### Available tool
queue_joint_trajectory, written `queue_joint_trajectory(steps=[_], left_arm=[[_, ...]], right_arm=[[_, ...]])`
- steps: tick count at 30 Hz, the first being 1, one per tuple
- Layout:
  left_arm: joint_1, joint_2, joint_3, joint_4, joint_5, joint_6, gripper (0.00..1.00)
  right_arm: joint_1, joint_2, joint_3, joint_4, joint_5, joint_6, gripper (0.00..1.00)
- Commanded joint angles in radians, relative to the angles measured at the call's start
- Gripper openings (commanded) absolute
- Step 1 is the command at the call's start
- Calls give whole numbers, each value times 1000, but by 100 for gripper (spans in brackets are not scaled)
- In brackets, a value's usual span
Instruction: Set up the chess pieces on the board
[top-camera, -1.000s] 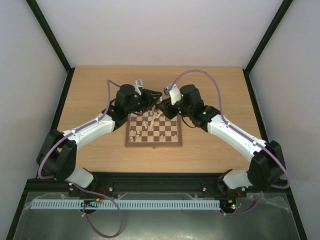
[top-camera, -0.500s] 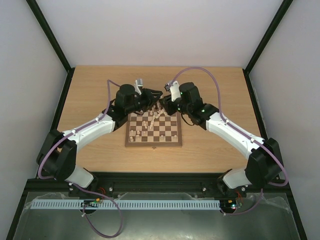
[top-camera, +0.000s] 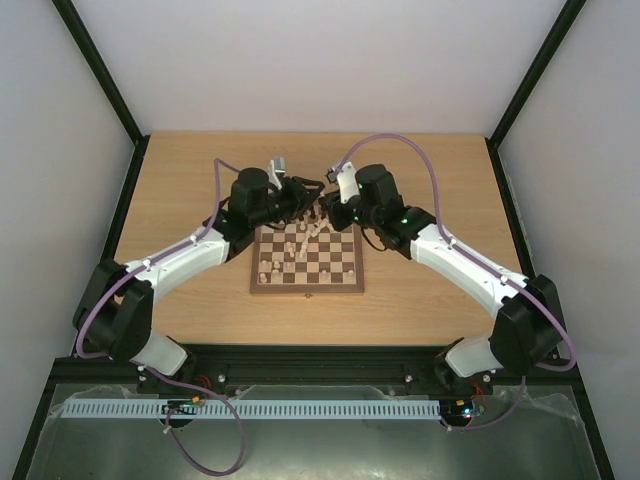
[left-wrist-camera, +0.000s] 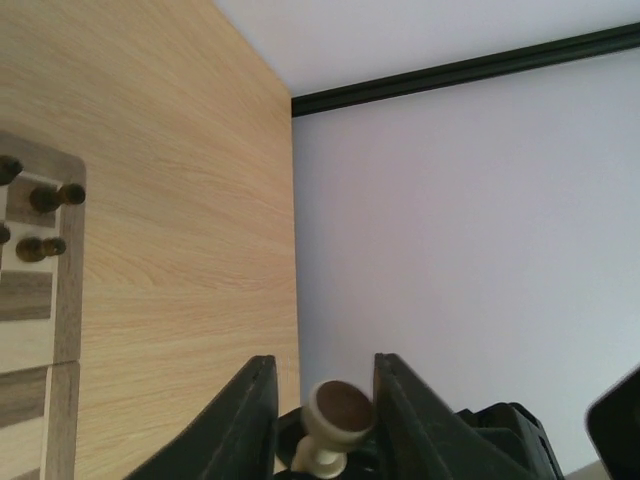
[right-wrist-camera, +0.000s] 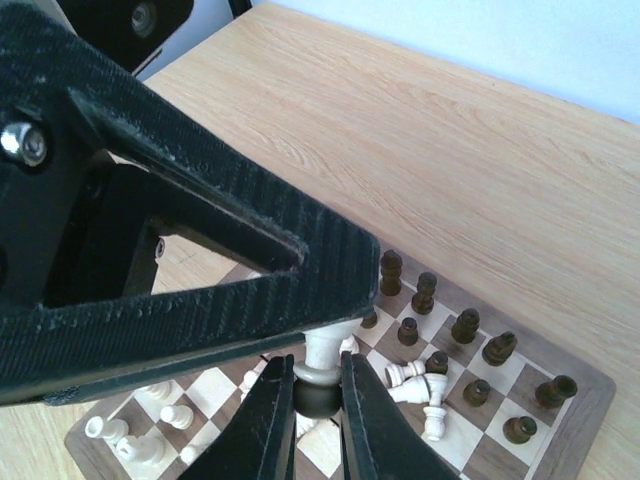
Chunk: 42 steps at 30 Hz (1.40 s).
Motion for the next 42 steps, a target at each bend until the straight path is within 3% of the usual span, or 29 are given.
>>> queue_joint_trajectory(steps=[1, 8, 14, 20, 25, 31, 42], left_arm=[[37, -25, -10, -104, 45, 76, 33], [199, -128, -16, -435, 39, 365, 44], [323, -184, 26, -696, -12, 640, 46], [408, -235, 3, -716, -42, 735, 47], [429, -245, -32, -670, -50, 750, 47], [437, -257, -92, -615, -51, 761, 47], [493, -266, -157, -562, 4, 760, 47]], right_arm=[[-4, -5, 50, -62, -14, -82, 5], [-4, 22, 117, -426, -92, -370, 5], [-4, 144, 266, -779, -1, -610, 4], [-4, 299, 443, -1049, 142, -808, 4], [-4, 516, 682, -1274, 223, -872, 5], [25, 627, 685, -1300, 395, -935, 6], [75, 758, 727, -1299, 413, -898, 6]])
